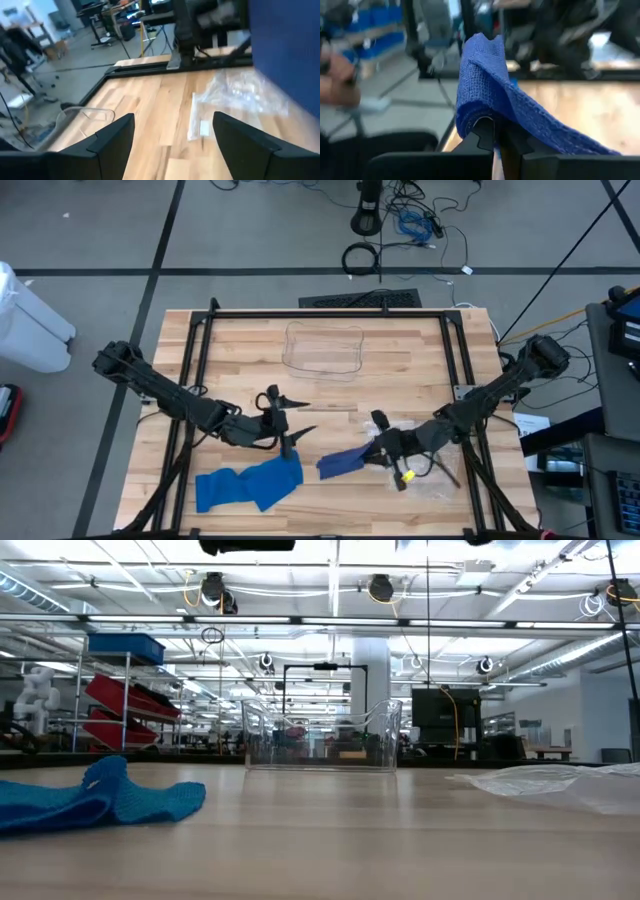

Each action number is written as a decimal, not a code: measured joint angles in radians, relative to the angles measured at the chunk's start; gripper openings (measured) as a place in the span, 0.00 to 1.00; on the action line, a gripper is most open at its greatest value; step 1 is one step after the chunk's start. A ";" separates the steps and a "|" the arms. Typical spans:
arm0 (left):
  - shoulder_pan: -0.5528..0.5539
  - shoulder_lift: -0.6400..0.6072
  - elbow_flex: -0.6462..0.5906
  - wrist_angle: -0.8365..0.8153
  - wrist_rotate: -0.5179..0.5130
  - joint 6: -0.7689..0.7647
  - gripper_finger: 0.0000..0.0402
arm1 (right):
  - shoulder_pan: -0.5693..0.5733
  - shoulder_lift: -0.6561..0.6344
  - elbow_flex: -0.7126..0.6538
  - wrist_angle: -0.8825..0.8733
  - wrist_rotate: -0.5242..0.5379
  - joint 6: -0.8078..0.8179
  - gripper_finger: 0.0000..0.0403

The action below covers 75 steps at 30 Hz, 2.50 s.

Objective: Roll bandage
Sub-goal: Roll the purple bandage

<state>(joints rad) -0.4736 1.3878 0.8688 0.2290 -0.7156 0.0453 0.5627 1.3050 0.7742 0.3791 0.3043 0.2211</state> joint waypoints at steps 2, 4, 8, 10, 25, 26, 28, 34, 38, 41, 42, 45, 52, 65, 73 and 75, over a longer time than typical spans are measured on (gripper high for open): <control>-0.009 0.001 0.000 -0.003 0.030 0.051 0.69 | 0.008 -0.020 0.000 0.053 0.043 -0.004 0.00; -0.013 0.011 0.000 0.013 0.101 0.109 0.69 | 0.009 -0.034 0.000 0.109 0.047 -0.017 0.00; -0.025 0.066 0.000 0.058 0.131 0.242 0.69 | -0.004 -0.042 0.000 0.122 -0.044 0.017 0.00; -0.028 0.085 0.000 0.105 0.119 0.300 0.69 | -0.011 -0.041 0.000 0.079 -0.075 0.059 0.00; -0.050 0.090 0.000 0.205 0.270 0.365 0.69 | 0.003 -0.044 0.000 -0.219 -0.447 -0.288 0.00; -0.050 0.090 0.000 0.221 0.303 0.365 0.69 | 0.004 -0.044 0.000 -0.231 -0.467 -0.300 0.00; -0.051 0.091 0.000 0.252 0.355 0.363 0.69 | 0.003 -0.044 0.000 -0.237 -0.471 -0.323 0.00; -0.049 0.151 0.000 0.371 0.390 0.355 0.69 | 0.002 -0.013 0.000 -0.241 -0.325 -0.390 0.00; -0.028 0.196 0.002 0.484 0.385 0.308 0.69 | -0.005 0.015 0.000 -0.238 -0.143 -0.373 0.00; 0.000 0.214 0.022 0.504 0.342 0.216 0.69 | -0.018 0.039 0.000 -0.226 0.032 -0.345 0.00; 0.010 0.218 0.026 0.500 0.339 0.190 0.69 | -0.025 0.047 0.000 -0.226 0.075 -0.337 0.00; 0.031 0.236 0.029 0.493 0.337 0.147 0.69 | -0.052 0.071 0.000 -0.222 0.120 -0.309 0.00; 0.076 0.271 0.029 0.489 0.325 0.072 0.69 | -0.120 0.119 0.000 -0.169 0.132 -0.248 0.00; 0.094 0.275 0.050 0.407 0.314 -0.007 0.69 | -0.166 0.183 0.000 -0.073 0.142 -0.240 0.00; 0.100 0.275 0.093 0.274 0.262 -0.047 0.68 | -0.165 0.183 0.000 -0.039 0.141 -0.248 0.00; 0.100 0.275 0.093 0.274 0.259 -0.048 0.66 | -0.165 0.183 0.000 -0.038 0.141 -0.254 0.00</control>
<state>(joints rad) -0.3733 1.6623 0.9619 0.5034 -0.4568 -0.0025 0.3981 1.4882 0.7742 0.3410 0.4454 -0.0326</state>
